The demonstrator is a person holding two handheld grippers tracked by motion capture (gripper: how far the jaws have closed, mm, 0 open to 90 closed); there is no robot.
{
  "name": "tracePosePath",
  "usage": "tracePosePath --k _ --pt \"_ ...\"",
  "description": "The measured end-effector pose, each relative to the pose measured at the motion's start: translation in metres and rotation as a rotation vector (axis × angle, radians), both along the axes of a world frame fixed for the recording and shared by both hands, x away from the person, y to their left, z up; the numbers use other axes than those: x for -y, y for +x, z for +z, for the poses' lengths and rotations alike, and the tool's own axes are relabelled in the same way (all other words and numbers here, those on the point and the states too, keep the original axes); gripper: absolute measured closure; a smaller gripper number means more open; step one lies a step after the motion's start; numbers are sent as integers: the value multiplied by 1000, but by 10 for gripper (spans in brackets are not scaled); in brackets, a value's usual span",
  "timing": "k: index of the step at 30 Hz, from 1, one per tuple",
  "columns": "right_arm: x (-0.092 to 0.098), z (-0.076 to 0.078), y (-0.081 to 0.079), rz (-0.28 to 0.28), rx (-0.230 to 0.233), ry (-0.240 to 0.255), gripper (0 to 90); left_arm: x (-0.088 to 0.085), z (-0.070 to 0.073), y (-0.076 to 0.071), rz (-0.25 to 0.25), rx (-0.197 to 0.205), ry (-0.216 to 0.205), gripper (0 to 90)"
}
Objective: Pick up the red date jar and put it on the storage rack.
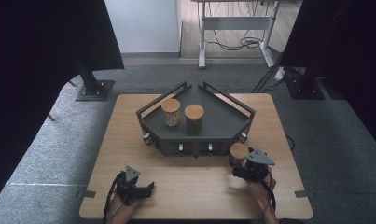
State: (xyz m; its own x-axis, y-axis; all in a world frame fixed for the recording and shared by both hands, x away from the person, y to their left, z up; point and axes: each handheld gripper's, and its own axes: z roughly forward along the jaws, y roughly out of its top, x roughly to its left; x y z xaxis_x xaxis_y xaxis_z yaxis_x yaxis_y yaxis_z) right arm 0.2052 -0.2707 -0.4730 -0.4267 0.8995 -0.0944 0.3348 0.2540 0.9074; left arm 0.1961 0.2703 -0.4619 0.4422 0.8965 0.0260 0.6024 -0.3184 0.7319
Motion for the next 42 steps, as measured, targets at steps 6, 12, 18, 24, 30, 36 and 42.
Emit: tracePosePath --k 6,12,18,24,30,36,42 --pt "-4 0 4 -2 2 -6 118 0 0 0 0 0 0 45" --pt "-8 -1 8 -12 5 -10 133 0 0 0 0 0 0 45" --pt "-9 -1 11 -20 0 -8 171 0 0 0 0 0 0 45" --pt "-9 -2 13 -29 -3 4 220 0 0 0 0 1 0 45" --pt "-8 -1 13 -41 -13 32 228 0 0 0 -1 1 0 45" --pt "-10 0 12 -49 -18 38 230 0 0 0 -1 0 1 45" --pt "-12 2 9 -45 -16 33 231 0 0 0 -2 0 1 45"
